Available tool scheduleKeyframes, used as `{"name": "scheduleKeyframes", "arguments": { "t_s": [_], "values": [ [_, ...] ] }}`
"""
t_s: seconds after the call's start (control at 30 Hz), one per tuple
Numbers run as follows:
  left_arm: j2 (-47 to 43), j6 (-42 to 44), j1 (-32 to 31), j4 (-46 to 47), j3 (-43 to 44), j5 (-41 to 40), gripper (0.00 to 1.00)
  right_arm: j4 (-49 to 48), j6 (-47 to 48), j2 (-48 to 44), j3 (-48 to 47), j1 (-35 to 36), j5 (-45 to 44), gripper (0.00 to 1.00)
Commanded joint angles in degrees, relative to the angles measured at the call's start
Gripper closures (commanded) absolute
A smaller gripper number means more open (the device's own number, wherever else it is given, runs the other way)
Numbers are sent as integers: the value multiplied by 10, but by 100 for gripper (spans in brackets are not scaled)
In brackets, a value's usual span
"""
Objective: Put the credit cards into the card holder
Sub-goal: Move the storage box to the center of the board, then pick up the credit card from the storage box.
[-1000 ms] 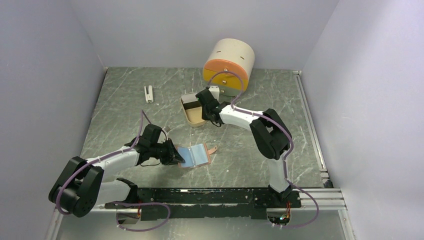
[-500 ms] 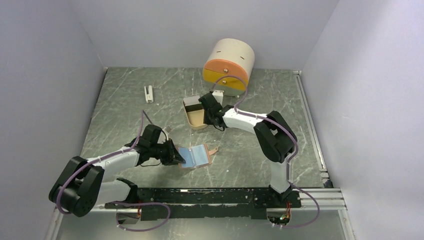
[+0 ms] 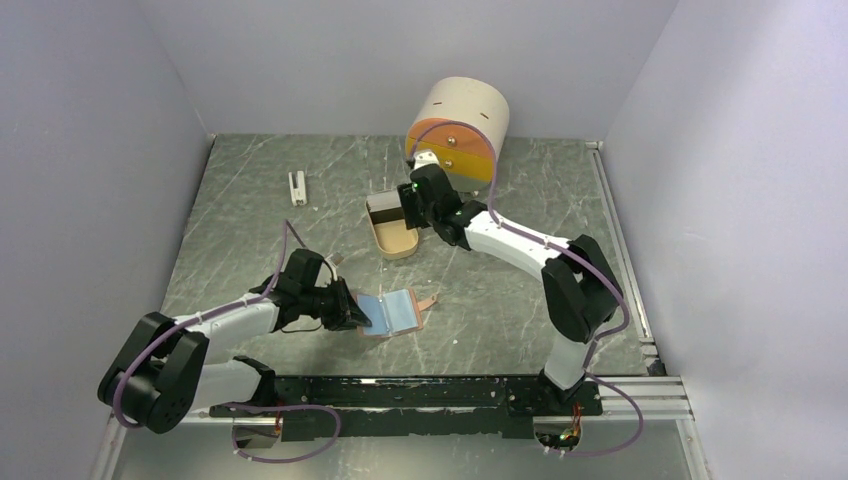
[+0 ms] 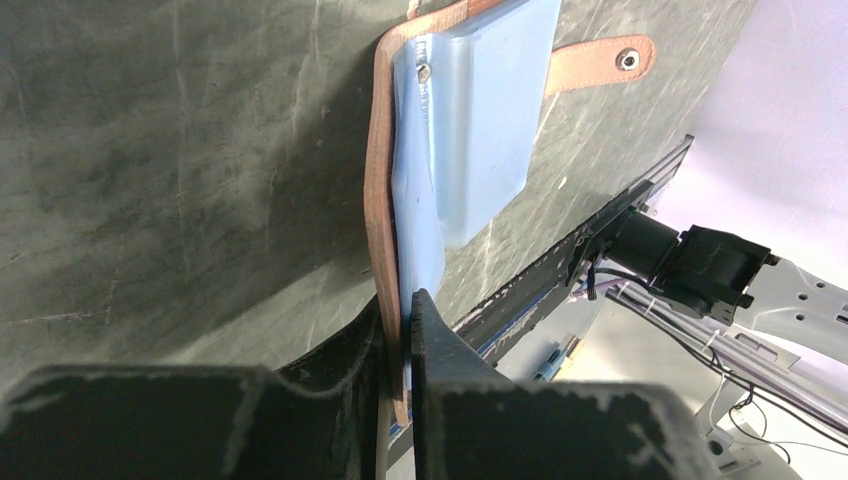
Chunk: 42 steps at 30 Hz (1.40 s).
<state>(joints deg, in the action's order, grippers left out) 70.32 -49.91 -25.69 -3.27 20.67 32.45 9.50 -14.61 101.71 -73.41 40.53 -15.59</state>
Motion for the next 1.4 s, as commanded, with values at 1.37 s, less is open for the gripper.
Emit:
{"name": "scheduleKeyframes", "arguments": {
  "t_s": [1.37],
  "values": [
    [11, 17, 8, 9, -8, 25, 87, -135, 837, 239, -140, -22, 267, 29]
  ]
}}
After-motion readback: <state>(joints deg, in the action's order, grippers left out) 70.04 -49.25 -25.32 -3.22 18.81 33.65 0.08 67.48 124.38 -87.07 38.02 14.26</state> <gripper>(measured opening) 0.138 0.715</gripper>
